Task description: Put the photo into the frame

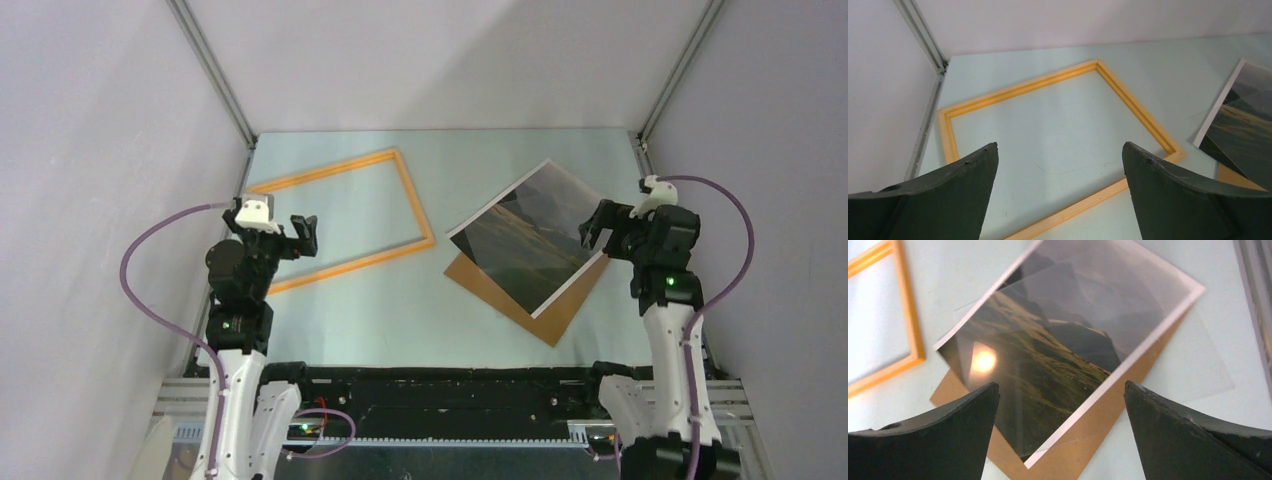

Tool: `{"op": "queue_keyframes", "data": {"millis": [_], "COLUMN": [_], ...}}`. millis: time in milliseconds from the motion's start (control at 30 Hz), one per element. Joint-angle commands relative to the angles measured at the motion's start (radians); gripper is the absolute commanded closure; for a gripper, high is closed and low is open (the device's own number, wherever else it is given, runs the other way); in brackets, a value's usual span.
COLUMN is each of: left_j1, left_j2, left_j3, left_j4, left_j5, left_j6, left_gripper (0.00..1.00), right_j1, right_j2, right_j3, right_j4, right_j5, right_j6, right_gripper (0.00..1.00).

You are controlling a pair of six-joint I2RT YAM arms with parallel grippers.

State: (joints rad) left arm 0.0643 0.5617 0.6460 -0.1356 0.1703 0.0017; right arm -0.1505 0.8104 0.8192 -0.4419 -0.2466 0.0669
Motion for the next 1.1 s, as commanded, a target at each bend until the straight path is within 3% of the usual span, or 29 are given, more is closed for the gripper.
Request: {"op": "queue_keyframes", "data": {"millis": [0,267,467,633,1067], "left_j1": [0.007,-0.037,-0.219,-0.301,-0.431], "left_j2": [0.087,0.263,0.405,0.555,0.93], "left_j3": [0.05,0.069,0.126,0.235,0.541], "left_j4": [0.009,0.014,0.016,0.021,0.036], "left_j5": [0.073,0.115,0.014,-0.014,0.084], "left_j6": [0.059,0.113,0.168,0.15,0.01], "left_gripper": [0.02,0.02,0.02,0.02,0.02], "right_j1": [-0.121,-0.264,-0.279,-0.294,-0.304], "right_j2": [0.147,0.423,0.454,0.471,0.65], "right_j3": [0.003,0.003,0.003,0.003,0.003], "right_j4": [-0.004,0.012,-0.008,-0.032,-0.052], "right_j5": [-0.018,-0.042,0.008,0.032,0.052], "right_j6": [0.132,0.161,0.134,0.104,0.058], "right_gripper": [0.0,0.04,0.05,0.05,0.05]}}
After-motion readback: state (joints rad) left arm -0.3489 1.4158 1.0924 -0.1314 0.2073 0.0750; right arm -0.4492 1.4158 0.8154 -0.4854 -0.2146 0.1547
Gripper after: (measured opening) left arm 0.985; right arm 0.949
